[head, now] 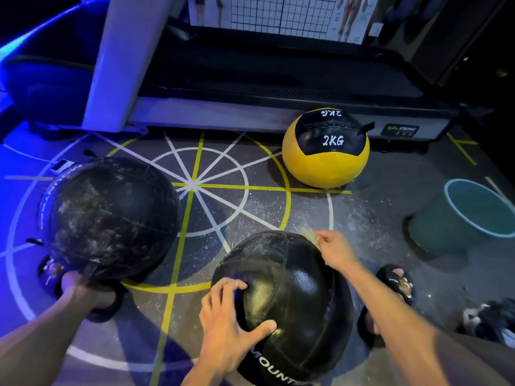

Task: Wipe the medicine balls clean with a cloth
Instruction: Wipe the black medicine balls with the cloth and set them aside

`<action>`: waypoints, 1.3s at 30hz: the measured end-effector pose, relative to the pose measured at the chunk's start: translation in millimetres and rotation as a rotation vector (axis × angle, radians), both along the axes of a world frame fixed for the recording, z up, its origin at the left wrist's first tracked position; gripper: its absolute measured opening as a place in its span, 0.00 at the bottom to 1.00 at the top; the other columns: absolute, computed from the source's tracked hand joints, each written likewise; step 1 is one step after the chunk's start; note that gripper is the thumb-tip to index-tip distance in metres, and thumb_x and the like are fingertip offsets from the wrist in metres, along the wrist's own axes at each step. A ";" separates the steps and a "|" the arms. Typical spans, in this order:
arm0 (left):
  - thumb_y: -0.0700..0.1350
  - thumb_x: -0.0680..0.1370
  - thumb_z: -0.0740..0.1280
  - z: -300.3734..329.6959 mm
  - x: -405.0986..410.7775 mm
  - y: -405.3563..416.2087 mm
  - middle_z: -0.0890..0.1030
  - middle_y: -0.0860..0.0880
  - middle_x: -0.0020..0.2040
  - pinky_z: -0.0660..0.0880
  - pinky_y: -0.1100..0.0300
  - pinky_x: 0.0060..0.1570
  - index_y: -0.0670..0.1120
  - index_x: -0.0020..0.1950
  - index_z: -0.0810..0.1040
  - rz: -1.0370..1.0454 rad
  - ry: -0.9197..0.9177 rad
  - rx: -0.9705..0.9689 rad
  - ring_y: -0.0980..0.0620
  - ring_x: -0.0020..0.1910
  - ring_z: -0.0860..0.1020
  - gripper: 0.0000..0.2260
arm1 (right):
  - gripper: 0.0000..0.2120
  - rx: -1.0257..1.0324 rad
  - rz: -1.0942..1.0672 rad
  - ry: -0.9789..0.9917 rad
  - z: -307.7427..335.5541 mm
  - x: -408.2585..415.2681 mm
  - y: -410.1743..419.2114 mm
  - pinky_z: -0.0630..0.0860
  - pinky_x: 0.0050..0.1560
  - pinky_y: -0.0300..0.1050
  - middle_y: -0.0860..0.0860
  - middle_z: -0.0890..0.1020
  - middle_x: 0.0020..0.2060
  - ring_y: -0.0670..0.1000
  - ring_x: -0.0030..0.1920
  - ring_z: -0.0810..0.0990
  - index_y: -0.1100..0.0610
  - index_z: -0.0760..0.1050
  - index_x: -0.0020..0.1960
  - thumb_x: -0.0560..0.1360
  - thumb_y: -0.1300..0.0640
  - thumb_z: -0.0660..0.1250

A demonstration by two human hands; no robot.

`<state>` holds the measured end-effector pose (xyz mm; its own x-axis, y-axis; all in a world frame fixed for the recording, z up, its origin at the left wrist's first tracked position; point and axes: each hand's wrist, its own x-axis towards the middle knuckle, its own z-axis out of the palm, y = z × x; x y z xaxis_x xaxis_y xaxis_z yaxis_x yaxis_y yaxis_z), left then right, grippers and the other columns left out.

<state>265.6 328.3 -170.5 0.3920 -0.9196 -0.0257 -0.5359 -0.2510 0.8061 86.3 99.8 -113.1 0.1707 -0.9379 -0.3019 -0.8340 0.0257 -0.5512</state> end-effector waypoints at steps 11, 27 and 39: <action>0.74 0.59 0.75 -1.0 -1.9 -4.2 0.64 0.67 0.65 0.65 0.51 0.61 0.66 0.62 0.67 0.000 -0.020 -0.027 0.56 0.62 0.64 0.36 | 0.12 -0.329 0.442 -0.032 17.3 4.6 40.8 0.76 0.52 0.40 0.51 0.87 0.51 0.54 0.51 0.85 0.54 0.84 0.60 0.83 0.62 0.64; 0.75 0.59 0.74 1.9 -8.3 -10.8 0.63 0.67 0.65 0.64 0.51 0.61 0.65 0.60 0.67 -0.022 -0.037 -0.028 0.56 0.62 0.63 0.35 | 0.19 -0.403 0.439 -0.269 25.1 4.9 91.1 0.76 0.62 0.40 0.48 0.85 0.58 0.47 0.59 0.83 0.48 0.82 0.60 0.79 0.69 0.67; 0.79 0.61 0.69 6.2 -8.3 -7.5 0.58 0.66 0.70 0.55 0.51 0.75 0.68 0.73 0.58 -0.051 -0.099 0.022 0.58 0.73 0.56 0.45 | 0.16 -0.351 0.168 -0.079 17.2 3.3 45.5 0.73 0.38 0.25 0.48 0.86 0.49 0.29 0.36 0.78 0.51 0.79 0.68 0.83 0.60 0.63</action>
<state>257.3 320.9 -164.3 0.3463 -0.9381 -0.0101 -0.6249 -0.2387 0.7433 89.6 145.3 -95.9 0.3407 -0.9387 0.0528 -0.7650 -0.3094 -0.5649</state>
